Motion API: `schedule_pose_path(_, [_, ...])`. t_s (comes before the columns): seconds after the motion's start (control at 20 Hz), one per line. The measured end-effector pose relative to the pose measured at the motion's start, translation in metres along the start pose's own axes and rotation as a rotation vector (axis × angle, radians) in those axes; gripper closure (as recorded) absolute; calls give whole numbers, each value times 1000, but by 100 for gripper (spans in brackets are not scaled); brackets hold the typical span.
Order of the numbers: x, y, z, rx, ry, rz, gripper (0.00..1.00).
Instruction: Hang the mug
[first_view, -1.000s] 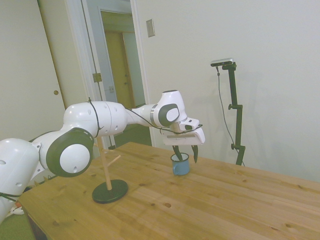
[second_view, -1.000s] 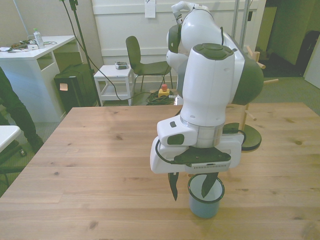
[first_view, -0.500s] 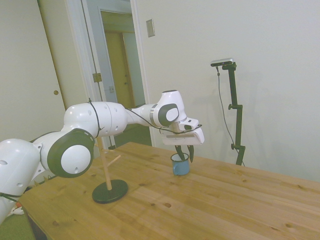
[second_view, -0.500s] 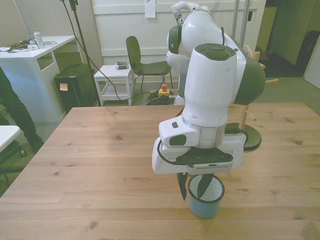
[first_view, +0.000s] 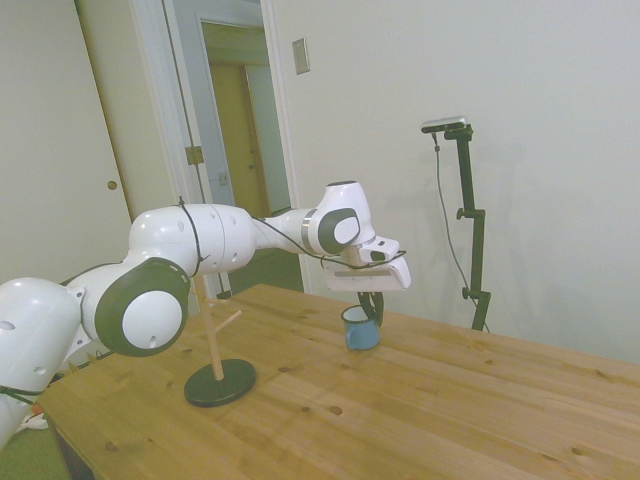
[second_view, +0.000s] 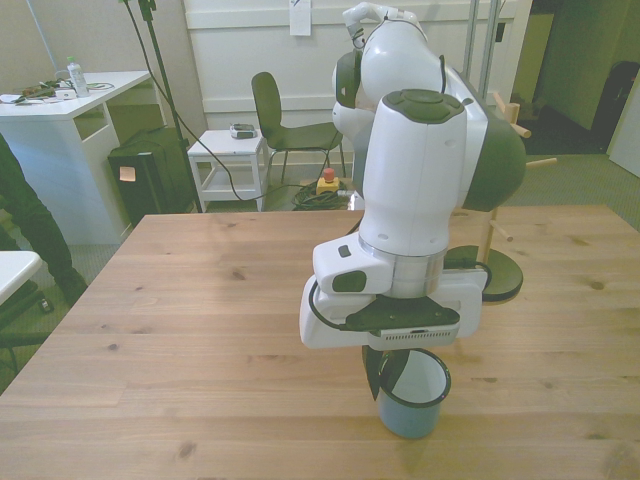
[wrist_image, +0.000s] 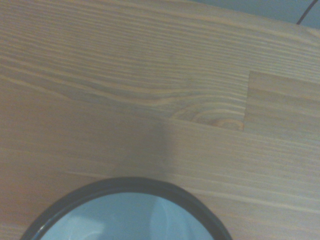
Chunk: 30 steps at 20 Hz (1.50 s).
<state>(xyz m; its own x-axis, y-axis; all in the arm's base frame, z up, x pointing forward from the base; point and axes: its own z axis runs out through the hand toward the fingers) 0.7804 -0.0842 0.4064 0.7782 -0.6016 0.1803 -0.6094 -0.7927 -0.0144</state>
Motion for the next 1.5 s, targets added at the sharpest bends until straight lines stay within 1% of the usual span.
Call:
schedule_pose_path(0.25, [-1, -2, -5, 7, 3, 1, 100])
schedule_pose_path(0.55, [-4, 3, -37, 25, 19, 6, 100])
schedule_pose_path(0.85, [-19, 10, -41, 44, 26, 4, 100])
schedule_pose_path(0.95, [-29, 13, -54, 58, 36, 0, 100])
schedule_pose_path(1.2, [-65, 28, -97, 87, 52, -12, 100])
schedule_pose_path(1.5, [-128, 47, -124, 122, 57, -42, 100])
